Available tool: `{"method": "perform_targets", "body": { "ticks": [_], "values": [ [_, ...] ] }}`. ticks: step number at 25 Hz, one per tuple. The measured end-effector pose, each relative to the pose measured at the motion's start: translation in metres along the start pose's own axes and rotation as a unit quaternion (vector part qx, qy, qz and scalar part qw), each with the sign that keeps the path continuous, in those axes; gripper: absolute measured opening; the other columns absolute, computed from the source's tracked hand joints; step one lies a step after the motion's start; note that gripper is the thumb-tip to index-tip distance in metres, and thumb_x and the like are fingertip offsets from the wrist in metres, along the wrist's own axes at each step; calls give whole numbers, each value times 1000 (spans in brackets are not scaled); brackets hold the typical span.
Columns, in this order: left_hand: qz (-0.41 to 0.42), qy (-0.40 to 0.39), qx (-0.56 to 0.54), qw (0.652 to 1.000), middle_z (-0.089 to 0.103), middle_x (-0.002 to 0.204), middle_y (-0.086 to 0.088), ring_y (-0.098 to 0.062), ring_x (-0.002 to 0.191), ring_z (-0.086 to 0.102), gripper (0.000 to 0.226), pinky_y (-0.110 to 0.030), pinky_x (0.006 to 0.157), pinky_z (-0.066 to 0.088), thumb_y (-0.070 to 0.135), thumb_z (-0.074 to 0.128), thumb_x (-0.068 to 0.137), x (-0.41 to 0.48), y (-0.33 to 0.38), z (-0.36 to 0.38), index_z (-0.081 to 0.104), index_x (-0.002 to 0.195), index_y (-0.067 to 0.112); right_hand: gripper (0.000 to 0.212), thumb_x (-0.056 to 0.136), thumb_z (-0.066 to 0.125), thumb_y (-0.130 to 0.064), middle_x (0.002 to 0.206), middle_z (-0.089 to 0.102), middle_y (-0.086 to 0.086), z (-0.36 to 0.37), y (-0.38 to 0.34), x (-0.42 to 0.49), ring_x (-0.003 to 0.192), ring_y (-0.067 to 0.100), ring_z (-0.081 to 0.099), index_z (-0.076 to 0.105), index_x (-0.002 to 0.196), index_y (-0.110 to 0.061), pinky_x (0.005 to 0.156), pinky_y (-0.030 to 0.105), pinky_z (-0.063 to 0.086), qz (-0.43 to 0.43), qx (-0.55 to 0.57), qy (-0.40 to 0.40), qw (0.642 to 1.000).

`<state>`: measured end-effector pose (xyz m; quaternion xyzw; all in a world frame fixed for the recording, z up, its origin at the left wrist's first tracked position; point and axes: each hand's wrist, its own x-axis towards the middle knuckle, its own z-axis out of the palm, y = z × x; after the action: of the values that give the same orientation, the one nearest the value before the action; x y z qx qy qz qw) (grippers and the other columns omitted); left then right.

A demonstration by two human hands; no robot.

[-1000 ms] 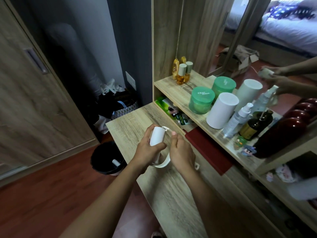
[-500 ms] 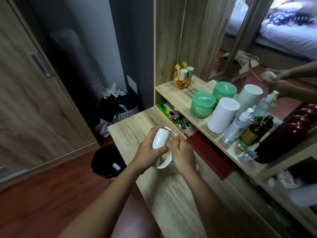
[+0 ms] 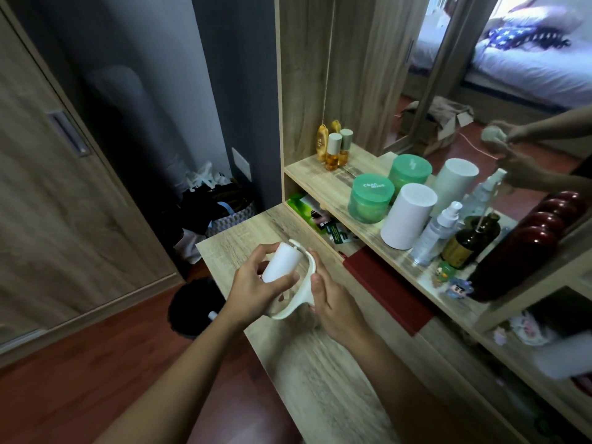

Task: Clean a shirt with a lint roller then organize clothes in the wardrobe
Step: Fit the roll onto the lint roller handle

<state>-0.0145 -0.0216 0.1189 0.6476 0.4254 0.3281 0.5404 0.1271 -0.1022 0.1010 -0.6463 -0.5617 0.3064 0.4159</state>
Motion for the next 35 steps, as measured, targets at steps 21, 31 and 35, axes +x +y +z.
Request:
{"method": "perform_targets", "body": {
  "ticks": [21,31,35],
  "values": [
    [82,-75,285,952,38,145,-2,-18,131,36,102,-42,107,35,50,76,69,8,32,-20,13,147,35,45,82,36,-59,58,49,-14,37,23,-14,52,1,41,51,80,-16,54,23,33,47,167,58,983],
    [187,24,309,932,58,126,-2,-13,112,54,54,-23,91,38,34,67,85,14,37,-26,50,132,14,39,81,36,-59,57,49,-14,46,16,-2,52,1,40,47,74,-22,53,20,34,33,188,67,979],
    [207,-11,385,899,59,122,0,-15,109,54,60,-25,87,41,47,64,79,14,24,-41,51,128,16,40,82,37,-58,59,51,-13,58,15,12,52,2,42,50,77,-20,53,20,35,15,195,64,979]
  ]
}}
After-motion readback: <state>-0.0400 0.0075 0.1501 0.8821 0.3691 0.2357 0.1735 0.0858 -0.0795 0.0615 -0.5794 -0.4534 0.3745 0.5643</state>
